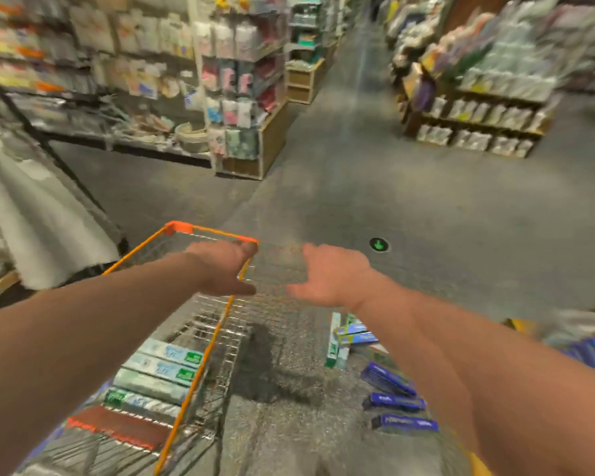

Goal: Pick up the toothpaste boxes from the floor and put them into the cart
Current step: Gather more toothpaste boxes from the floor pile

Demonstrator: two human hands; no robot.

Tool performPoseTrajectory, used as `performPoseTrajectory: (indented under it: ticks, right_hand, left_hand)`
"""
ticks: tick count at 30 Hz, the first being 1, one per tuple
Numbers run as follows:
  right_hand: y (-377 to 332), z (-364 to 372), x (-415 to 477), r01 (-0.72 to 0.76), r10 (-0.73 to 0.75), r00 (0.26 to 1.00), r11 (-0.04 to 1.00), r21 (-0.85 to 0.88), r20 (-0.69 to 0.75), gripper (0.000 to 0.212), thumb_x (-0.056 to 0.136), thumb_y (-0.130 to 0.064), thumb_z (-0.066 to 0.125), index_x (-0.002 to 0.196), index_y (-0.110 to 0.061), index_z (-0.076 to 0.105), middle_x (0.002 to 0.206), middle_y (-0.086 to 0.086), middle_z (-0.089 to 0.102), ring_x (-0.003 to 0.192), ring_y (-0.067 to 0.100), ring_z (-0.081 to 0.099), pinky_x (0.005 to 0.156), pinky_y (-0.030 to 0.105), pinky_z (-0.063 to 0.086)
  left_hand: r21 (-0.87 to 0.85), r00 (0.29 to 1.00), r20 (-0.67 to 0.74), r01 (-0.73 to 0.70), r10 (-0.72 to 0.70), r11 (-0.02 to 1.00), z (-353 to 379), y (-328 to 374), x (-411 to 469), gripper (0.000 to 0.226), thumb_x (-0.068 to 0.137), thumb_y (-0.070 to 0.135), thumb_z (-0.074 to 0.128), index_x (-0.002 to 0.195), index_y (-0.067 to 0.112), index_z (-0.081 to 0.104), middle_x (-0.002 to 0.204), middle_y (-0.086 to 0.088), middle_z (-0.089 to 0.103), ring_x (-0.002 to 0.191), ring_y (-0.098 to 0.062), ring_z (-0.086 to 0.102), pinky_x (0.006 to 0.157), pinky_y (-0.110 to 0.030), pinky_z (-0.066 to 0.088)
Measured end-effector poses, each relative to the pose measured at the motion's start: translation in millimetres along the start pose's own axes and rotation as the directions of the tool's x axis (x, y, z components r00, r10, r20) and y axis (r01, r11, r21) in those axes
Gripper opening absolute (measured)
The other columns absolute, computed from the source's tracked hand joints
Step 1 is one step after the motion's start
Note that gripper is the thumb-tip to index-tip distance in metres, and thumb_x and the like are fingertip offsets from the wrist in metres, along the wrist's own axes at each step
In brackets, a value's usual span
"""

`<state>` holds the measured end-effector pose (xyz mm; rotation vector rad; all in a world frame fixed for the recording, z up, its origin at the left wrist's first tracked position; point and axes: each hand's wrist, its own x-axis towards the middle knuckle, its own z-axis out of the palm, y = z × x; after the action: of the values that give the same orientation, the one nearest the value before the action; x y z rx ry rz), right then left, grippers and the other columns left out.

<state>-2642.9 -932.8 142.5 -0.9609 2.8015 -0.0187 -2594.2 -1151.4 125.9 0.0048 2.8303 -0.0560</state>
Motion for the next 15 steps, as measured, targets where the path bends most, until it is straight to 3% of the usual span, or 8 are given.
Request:
performPoseTrajectory:
  ticks: [5, 15]
  right_hand:
    - [97, -3, -43, -0.168, 0.168, 0.986, 0.986, -0.012, -0.010, 0.072, 0.085, -0.071, 0.058, 0.131, -0.016, 0.047, 0.123, 0.008, 0.063, 0.116, 0.032, 0.063, 0.078, 0.040, 0.042]
    - [296, 41, -78, -0.309, 0.307, 0.949, 0.951, 0.026, 0.066, 0.078, 0.084, -0.074, 0.056, 0.135, -0.016, 0.046, 0.127, 0.010, 0.063, 0.117, 0.033, 0.063, 0.087, 0.042, 0.049]
  left_hand:
    - [0.037, 0.985, -0.017, -0.171, 0.172, 0.985, -14, 97, 52, 0.091, 0.088, 0.065, 0.065, 0.156, 0.018, 0.028, 0.152, -0.010, 0.047, 0.137, -0.030, 0.048, 0.108, -0.038, 0.043]
    - [0.011, 0.934, 0.014, -0.357, 0.357, 0.934, 2, 285, 185, 0.089, 0.085, 0.066, 0.065, 0.150, 0.014, 0.034, 0.148, -0.012, 0.049, 0.134, -0.030, 0.051, 0.107, -0.043, 0.046]
